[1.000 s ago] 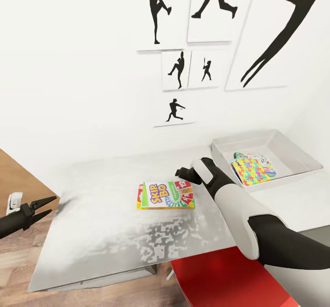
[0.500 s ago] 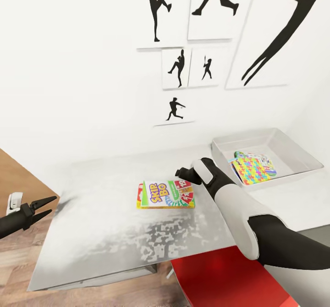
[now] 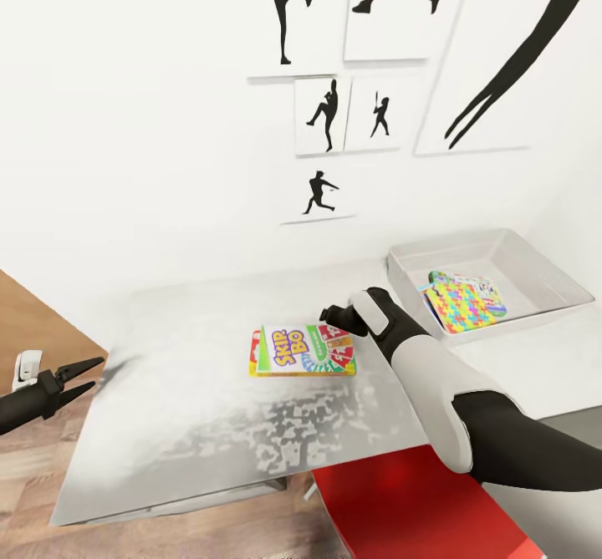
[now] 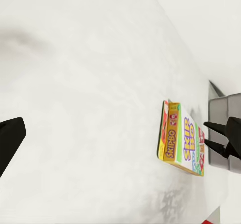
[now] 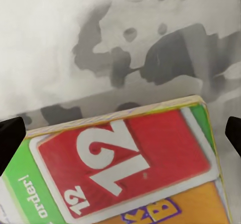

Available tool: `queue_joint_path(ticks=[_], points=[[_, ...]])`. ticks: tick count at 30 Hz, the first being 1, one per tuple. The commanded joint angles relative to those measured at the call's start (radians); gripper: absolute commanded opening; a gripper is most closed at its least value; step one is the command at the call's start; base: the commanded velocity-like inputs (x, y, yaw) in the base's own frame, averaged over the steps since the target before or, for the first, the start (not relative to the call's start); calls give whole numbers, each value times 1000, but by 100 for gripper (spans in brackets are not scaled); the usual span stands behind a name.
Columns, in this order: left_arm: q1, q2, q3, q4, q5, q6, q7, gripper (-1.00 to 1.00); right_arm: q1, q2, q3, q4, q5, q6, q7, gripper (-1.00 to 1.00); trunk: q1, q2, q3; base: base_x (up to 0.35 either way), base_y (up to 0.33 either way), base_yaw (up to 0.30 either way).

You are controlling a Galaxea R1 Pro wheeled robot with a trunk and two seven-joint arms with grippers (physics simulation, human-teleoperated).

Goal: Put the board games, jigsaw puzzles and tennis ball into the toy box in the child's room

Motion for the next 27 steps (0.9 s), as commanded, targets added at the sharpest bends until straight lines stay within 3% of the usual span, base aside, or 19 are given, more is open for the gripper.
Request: queue_joint_path(ticks=[1,27], points=[[-1,0,1,0,-2,4,-5,100,-1,0,4,-1,-10,2,-10,100,0,-2,-3,0,0,0],[-1,0,1,0,-2,4,-5,100,1,0,4,-1,-10,1,-10,100,0,-2,-8,-12,2,0]])
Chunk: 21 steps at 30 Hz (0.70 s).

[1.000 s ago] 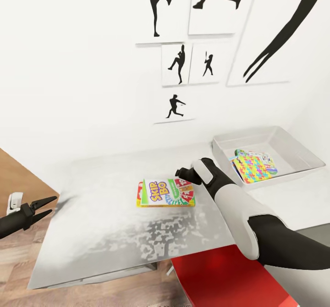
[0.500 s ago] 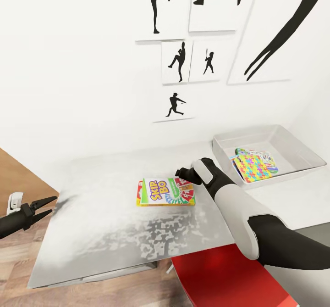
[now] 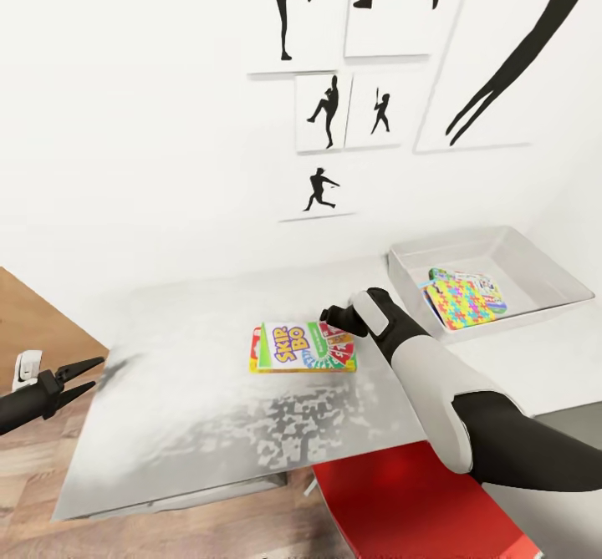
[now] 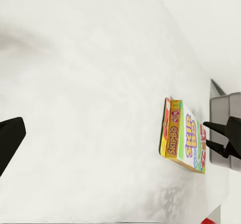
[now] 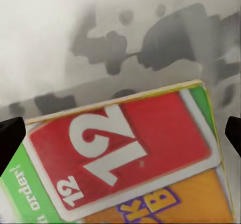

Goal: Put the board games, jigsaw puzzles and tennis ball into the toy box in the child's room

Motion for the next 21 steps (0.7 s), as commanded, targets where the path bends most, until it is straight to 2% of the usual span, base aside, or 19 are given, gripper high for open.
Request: queue_joint_path(ticks=[1,8,14,21], points=[[-1,0,1,0,-3,4,-4,100,-1,0,4,-1,-10,2,-10,100,0,-2,-2,-101,65,0],[-1,0,1,0,-3,4,-4,100,-1,0,4,-1,-10,2,-10,100,0,-2,-2,-123,160,0],[-1,0,1,0,-3,4,-4,100,-1,0,4,-1,-10,2,-10,100,0,-2,-2,-114,256,0],[-1,0,1,0,-3,4,-4,100,-1,0,4,-1,-10,2,-10,100,0,-2,-2,-23,282,0]])
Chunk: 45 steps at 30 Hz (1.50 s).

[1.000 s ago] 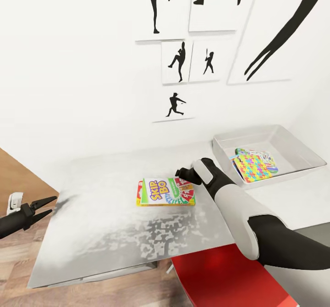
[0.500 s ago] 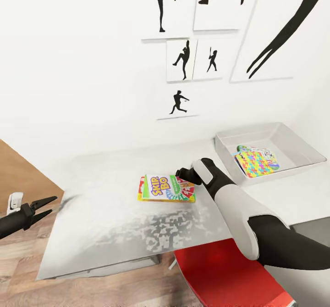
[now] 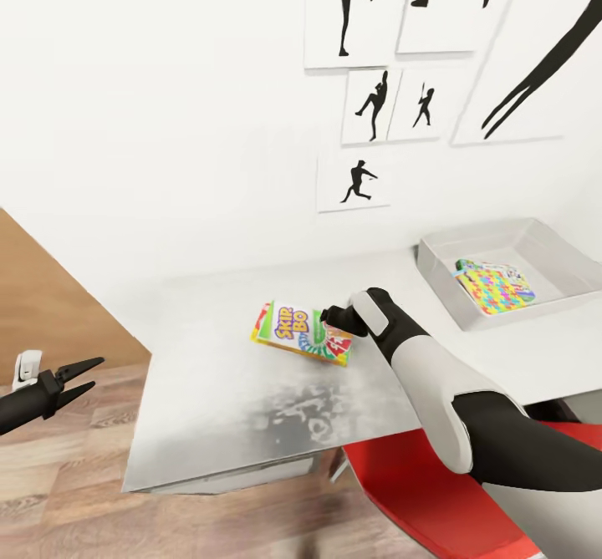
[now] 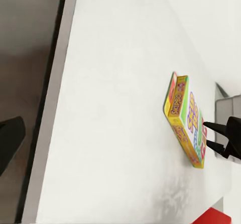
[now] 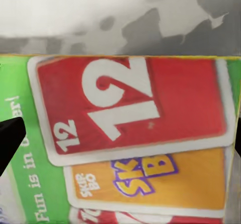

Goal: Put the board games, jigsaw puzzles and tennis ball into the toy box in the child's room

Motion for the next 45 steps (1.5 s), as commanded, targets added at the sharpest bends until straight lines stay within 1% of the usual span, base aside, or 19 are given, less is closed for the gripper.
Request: queue_joint_path(ticks=[1,12,23,29,45], points=[[-1,0,1,1,-2,4,-5,100,-1,0,4,-1,-13,2,-9,100,1,-2,-2,24,287,0],[-1,-1,0,1,-1,3,-5,100,-1,0,4,-1,-13,2,-9,100,1,-2,-2,16,287,0],[-1,-1,-1,1,-1,2,-5,100,-1,0,4,-1,-13,2,-9,100,1,-2,-2,-19,162,0],[-1,-1,-1,1,-1,2,-5,100,0,0,4,-3,-13,0,-9,100,1,-2,0,-1,49,-15],[-1,-1,-1,1,-1,2,-5,100,9,0,4,-10,-13,0,-9,100,1,-2,23,0,2,-91]])
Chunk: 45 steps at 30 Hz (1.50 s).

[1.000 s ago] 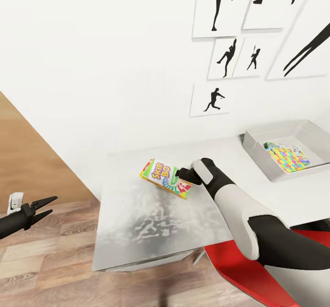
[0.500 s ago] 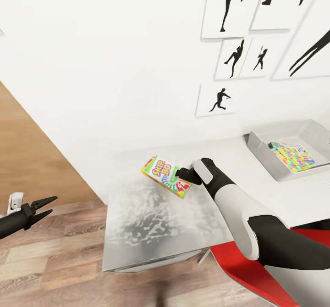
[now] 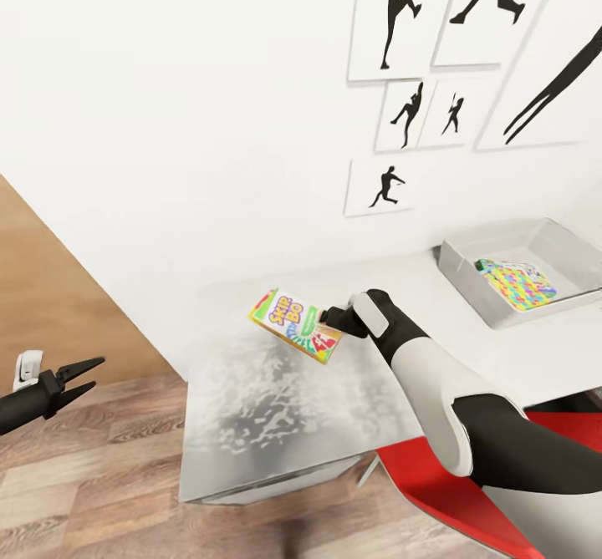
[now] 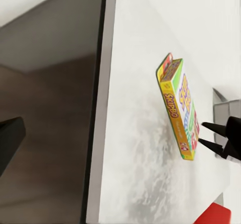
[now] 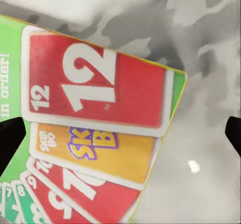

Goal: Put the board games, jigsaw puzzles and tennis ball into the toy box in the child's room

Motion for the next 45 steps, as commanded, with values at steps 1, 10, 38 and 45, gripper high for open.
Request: queue_joint_path(ticks=[1,10,38,45], points=[[-1,0,1,0,-3,4,-5,100,-1,0,4,-1,-10,2,-10,100,1,-2,0,0,0,-97],[-1,0,1,0,-3,4,-4,100,0,0,4,-3,-10,2,-10,100,1,-2,9,77,19,-61],[-1,-3,0,0,-4,2,-4,100,0,0,4,-3,-10,2,-10,100,1,-2,10,123,38,-2],[-1,-4,0,0,-4,2,-3,100,0,0,4,-3,-10,2,-10,100,1,-2,8,7,2,0]])
